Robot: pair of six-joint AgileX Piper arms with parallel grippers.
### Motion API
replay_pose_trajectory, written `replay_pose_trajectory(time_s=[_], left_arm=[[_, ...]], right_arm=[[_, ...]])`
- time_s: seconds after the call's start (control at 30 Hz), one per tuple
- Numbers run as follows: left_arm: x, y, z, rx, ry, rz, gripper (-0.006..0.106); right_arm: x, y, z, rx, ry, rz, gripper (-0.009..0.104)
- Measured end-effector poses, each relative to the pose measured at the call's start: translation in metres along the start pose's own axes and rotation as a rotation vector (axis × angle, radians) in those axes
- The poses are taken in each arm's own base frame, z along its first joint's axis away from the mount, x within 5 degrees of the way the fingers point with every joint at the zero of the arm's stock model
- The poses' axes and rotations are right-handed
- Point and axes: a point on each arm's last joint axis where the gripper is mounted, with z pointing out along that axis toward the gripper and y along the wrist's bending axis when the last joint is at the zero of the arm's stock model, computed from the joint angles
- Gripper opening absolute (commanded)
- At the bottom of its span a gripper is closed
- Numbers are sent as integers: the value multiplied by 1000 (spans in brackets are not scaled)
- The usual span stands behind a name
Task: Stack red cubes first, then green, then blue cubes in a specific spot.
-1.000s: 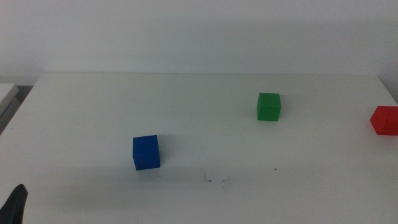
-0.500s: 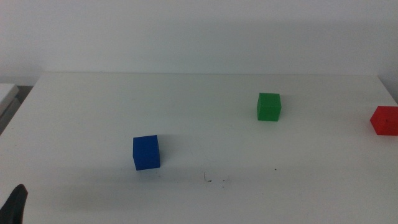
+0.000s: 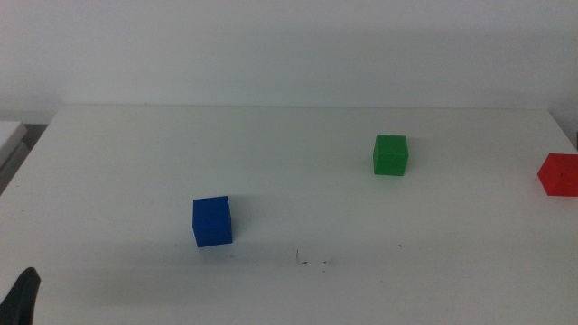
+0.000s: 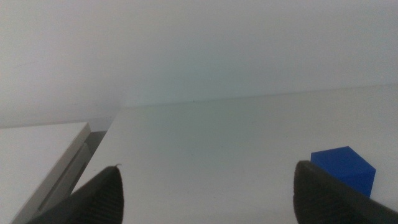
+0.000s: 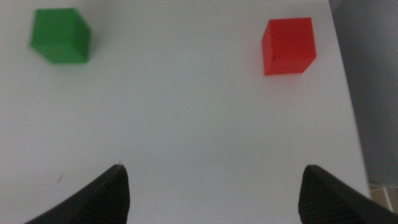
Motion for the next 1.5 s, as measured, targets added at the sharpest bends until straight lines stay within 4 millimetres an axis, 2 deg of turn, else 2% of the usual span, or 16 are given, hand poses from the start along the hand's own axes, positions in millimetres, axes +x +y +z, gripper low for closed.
replay_pose_trajectory(time_s=[0.07, 0.2, 0.3, 0.43, 0.53, 0.77, 1.07, 1.37, 1.5], left_arm=[[0, 0, 0, 0, 0, 0, 94], [0, 0, 0, 0, 0, 0, 94], [0, 0, 0, 0, 0, 0, 94], [0, 0, 0, 0, 0, 0, 94], [0, 0, 0, 0, 0, 0, 94], [0, 0, 0, 0, 0, 0, 94], [0, 0, 0, 0, 0, 0, 94], [0, 0, 0, 0, 0, 0, 94], [0, 0, 0, 0, 0, 0, 94]], right_arm=[[-18, -9, 19, 8, 41, 14, 87], [-57, -41, 55, 20, 75, 84, 86], [-73, -62, 82, 13, 113, 66, 86], [-83, -81, 128, 35, 197, -4, 86], [-86, -88, 160, 50, 248, -39, 86], [-85, -96, 210, 53, 302, -58, 86], [-77, -99, 240, 55, 323, -85, 86], [-76, -99, 248, 55, 318, -99, 86], [-78, -92, 250, 51, 307, -117, 86]])
